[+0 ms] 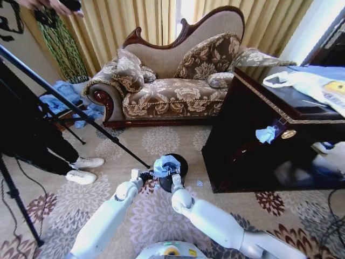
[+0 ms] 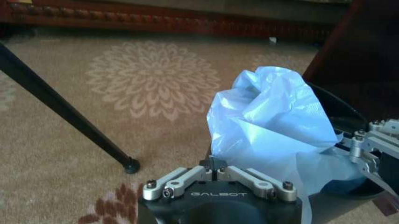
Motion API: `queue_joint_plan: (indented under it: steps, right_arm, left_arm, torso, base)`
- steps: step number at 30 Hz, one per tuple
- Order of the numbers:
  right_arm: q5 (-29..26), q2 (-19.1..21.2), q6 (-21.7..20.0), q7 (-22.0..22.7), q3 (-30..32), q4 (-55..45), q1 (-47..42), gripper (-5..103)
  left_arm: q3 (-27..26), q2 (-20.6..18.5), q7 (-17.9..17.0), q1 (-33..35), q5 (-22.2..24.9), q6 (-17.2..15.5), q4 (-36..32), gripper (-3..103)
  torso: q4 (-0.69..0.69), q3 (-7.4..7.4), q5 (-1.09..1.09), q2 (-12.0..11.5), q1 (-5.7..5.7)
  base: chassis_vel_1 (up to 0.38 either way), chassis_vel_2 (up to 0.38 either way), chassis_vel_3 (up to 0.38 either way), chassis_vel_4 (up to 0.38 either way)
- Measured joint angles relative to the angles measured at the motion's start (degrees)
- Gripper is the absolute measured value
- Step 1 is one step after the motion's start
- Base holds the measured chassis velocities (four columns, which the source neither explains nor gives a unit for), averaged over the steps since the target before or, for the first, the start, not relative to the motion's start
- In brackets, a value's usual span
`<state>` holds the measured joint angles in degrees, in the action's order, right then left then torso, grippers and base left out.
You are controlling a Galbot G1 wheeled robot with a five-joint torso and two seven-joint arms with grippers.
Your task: Place a garbage bag over the trash bin.
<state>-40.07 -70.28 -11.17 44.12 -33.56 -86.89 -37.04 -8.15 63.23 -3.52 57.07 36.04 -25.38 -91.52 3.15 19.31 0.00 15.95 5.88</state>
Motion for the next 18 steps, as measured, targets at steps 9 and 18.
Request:
queue_joint_plan:
  steps: [9,18]
  right_arm:
    - [-0.2,0.0,0.0,0.4,-0.4,-0.6,-0.4,0]
    - [0.8,-0.7,0.4,0.3,0.4,0.2,-0.5,0]
  left_arm:
    - [-0.1,0.2,0.0,-0.1,0.0,0.1,0.0,0]
    - [-0.1,0.2,-0.1,0.0,0.0,0.3,0.2,0]
  torso:
    - [0.00,0.00,0.00,0.0,0.00]
    - [0.00,0.00,0.00,0.0,0.00]
  base:
    - [0.000,0.000,0.000,0.000]
    - [0.000,0.000,0.000,0.000]
